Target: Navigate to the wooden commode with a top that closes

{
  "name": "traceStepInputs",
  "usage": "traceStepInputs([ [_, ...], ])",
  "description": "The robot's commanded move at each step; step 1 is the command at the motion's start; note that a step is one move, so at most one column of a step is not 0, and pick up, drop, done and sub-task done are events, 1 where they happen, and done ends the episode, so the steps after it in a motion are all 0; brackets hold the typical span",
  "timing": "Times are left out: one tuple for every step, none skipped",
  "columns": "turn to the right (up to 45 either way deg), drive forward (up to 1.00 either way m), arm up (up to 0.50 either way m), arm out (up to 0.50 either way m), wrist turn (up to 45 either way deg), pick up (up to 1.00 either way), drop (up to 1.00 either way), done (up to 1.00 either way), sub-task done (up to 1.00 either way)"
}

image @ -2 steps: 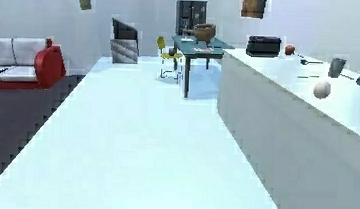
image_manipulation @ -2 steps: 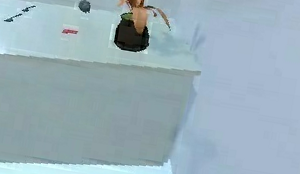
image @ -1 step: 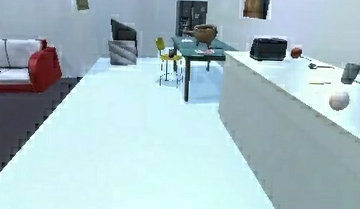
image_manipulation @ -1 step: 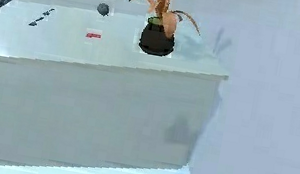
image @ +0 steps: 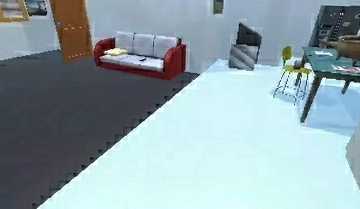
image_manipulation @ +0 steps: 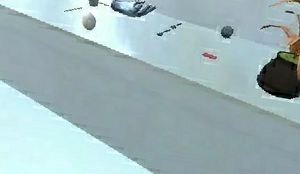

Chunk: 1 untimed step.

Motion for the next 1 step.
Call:
traceStepInputs([
  [0.0,0.35,0.00,0.00,0.0,0.00,0.00,0.00,0.00],
])
